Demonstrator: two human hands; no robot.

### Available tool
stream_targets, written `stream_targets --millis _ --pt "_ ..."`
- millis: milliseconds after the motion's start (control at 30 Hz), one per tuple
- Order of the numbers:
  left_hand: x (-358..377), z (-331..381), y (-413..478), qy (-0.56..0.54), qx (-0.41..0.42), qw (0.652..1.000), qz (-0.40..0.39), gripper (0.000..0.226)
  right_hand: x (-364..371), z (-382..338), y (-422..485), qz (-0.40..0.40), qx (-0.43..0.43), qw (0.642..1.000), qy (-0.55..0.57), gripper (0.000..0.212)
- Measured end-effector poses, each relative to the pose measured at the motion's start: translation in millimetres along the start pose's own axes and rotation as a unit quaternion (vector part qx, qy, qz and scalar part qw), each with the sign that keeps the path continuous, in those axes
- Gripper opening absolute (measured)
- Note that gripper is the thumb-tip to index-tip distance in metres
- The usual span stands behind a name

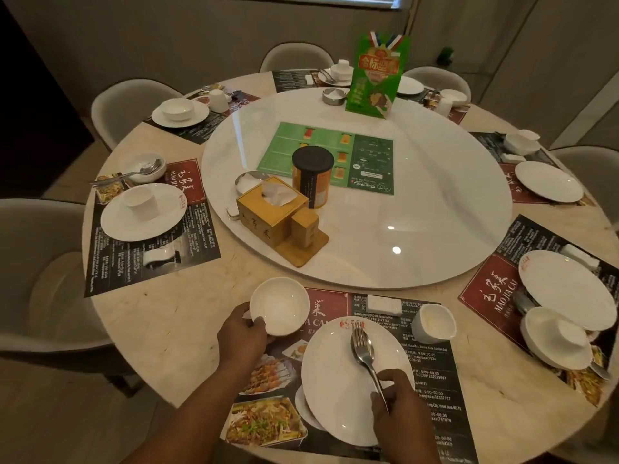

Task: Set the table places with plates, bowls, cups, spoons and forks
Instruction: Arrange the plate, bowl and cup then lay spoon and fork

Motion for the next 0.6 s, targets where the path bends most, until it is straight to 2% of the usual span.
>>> stream_targets --millis 500,600 --pt "7.7 3.9 5.3 0.004 0.002 1.0 -0.028 0.046 2.9 1.0 -10.4 0.02 0.017 0.999 0.024 0.026" --pt "-5.5 -2.7 2.1 -0.001 -0.027 0.999 0.02 0.041 3.7 -0.3 -9.4 0.023 0.01 0.999 0.036 0.025"
Point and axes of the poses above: each hand's wrist, its own y-axis towards the middle knuckle, its own x-axis out of the palm, z = x × y, the point moved 10 cm from there along y, towards the middle knuckle, and after that the axes turned 14 degrees about z, right-handed, at the moved point
